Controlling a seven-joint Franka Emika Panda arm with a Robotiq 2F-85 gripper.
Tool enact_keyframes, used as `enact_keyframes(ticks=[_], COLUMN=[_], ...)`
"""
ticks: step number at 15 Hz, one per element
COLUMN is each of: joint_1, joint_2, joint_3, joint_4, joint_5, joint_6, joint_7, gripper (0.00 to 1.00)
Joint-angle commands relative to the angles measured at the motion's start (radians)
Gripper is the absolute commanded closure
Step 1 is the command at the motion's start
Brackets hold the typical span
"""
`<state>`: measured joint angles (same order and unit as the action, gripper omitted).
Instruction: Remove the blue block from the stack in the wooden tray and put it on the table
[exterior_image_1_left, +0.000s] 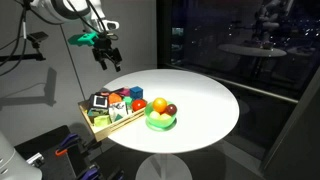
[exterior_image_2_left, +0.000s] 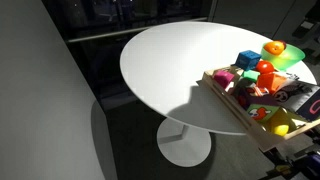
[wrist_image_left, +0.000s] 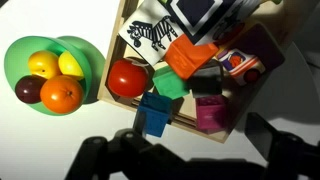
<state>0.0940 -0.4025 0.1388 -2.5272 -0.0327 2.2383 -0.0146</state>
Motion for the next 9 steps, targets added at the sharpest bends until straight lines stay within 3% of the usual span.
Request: enact_keyframes(ticks=[1,9], joint_1=[0.010,-0.001], joint_2=[0.001,0.043], joint_3=[-0.009,-0.004], joint_4=[0.002,0.038], joint_5=[-0.005,0.001], joint_6=[-0.002,-0.004], joint_7=[0.004,0.058], gripper=[0.00,0.00])
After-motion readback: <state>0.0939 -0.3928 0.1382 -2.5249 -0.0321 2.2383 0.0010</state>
